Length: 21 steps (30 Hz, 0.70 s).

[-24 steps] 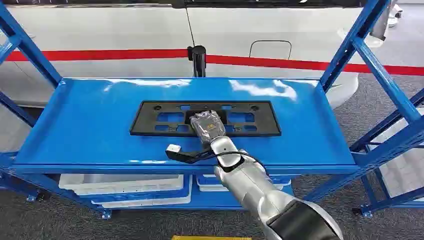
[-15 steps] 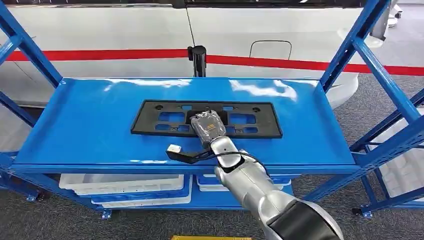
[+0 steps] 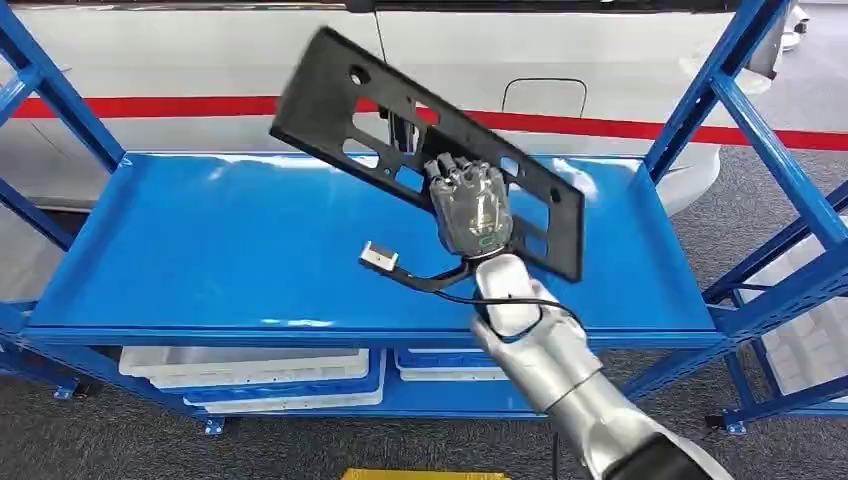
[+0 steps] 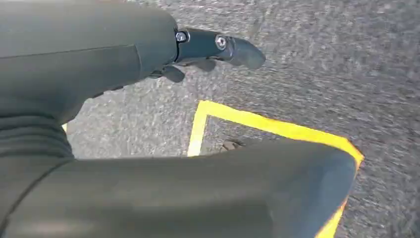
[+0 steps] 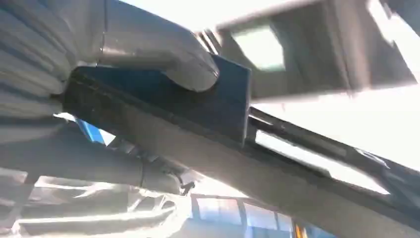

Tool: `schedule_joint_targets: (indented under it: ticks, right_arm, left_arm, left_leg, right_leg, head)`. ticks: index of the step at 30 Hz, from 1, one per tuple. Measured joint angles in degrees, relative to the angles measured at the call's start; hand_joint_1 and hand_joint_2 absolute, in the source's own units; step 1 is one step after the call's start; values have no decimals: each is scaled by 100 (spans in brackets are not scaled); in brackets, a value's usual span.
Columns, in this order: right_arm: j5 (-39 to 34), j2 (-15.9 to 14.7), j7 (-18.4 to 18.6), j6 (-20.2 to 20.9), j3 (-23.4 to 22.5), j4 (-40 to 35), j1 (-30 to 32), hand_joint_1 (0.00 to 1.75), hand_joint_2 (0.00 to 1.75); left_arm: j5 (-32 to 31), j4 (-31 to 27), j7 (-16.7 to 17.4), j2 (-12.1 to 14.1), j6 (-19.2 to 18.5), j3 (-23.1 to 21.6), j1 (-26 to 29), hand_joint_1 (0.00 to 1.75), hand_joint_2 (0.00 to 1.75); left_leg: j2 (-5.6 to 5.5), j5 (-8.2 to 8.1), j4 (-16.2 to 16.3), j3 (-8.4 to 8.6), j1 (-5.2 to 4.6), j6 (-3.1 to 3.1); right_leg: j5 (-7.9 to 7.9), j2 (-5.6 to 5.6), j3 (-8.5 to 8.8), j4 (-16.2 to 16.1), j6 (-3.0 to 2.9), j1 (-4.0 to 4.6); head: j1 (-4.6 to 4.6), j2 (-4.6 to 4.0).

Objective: Take the parts from the cabinet and place them on the table.

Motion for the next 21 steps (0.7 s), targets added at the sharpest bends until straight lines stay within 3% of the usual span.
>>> schedule_joint_targets:
  ticks: [1, 2, 3, 4, 5, 6, 11, 14, 21]
  right_arm:
    - [0, 62, -958, -70, -232, -718, 250, 175, 175]
    - [0, 193, -1827, -171, -433, -1186, 481, 175, 175]
    - [2, 432, -2847, -344, -691, -1673, 804, 175, 175]
    - [-2, 644, -3635, -464, -876, -2033, 1061, 175, 175]
    - [-4, 794, -4110, -523, -1029, -2321, 1223, 175, 175]
    - [-4, 908, -4264, -527, -1180, -2596, 1354, 175, 175]
    - [-4, 1108, -3136, -529, -1505, -3329, 1631, 175, 175]
    - [-2, 1095, -2926, -527, -1518, -3450, 1633, 175, 175]
    - [-2, 1076, -2843, -529, -1518, -3500, 1633, 175, 175]
  left_arm:
    - [61, 0, -44, 0, -46, 114, 5, 0, 0]
    - [100, 0, -65, -2, -79, 203, 2, 0, 175]
    - [116, 0, -74, -4, -107, 308, -12, 0, 175]
    - [113, 0, -67, -11, -111, 382, -32, 0, 175]
    - [96, 0, -30, -22, -111, 432, -46, 0, 175]
    - [43, 0, 38, -28, -116, 474, -52, 0, 175]
    - [2, 0, 158, -76, -133, 614, -57, 0, 175]
    - [2, 0, 302, -85, -32, 666, -71, 0, 175]
    - [-107, 0, 494, -85, 22, 740, -71, 0, 175]
  left_leg:
    - [18, -6, 0, 3, 0, -3]
    - [23, -8, 0, 4, 2, -3]
    - [22, -17, 0, 5, 2, -8]
    - [10, -19, 0, 1, 4, -10]
    - [-5, -23, 0, -2, 10, -15]
    - [-17, -25, -2, -1, 16, -17]
    - [-9, -24, -5, 2, 15, -18]
    - [3, -20, -4, 8, 15, -15]
    - [2, -16, -3, 8, 15, -13]
  right_leg:
    - [0, 13, 0, 0, 0, 0]
    - [-1, 20, -1, 0, 1, 0]
    - [-6, 18, -16, -1, -1, -1]
    - [-20, 11, -19, -2, 13, -3]
    - [-25, -6, -19, -2, 15, -2]
    - [-38, -13, -18, -2, 18, 0]
    - [-26, -5, -17, -2, 13, -1]
    - [-21, -3, -15, -2, 6, -1]
    - [-19, -3, -10, -1, 7, -1]
  head:
    - [-9, 0]
    - [-7, 0]
    - [-9, 0]
    - [-13, 0]
    - [-7, 0]
    - [-7, 0]
    - [-6, 0]
    - [-4, 0]
    - [-7, 0]
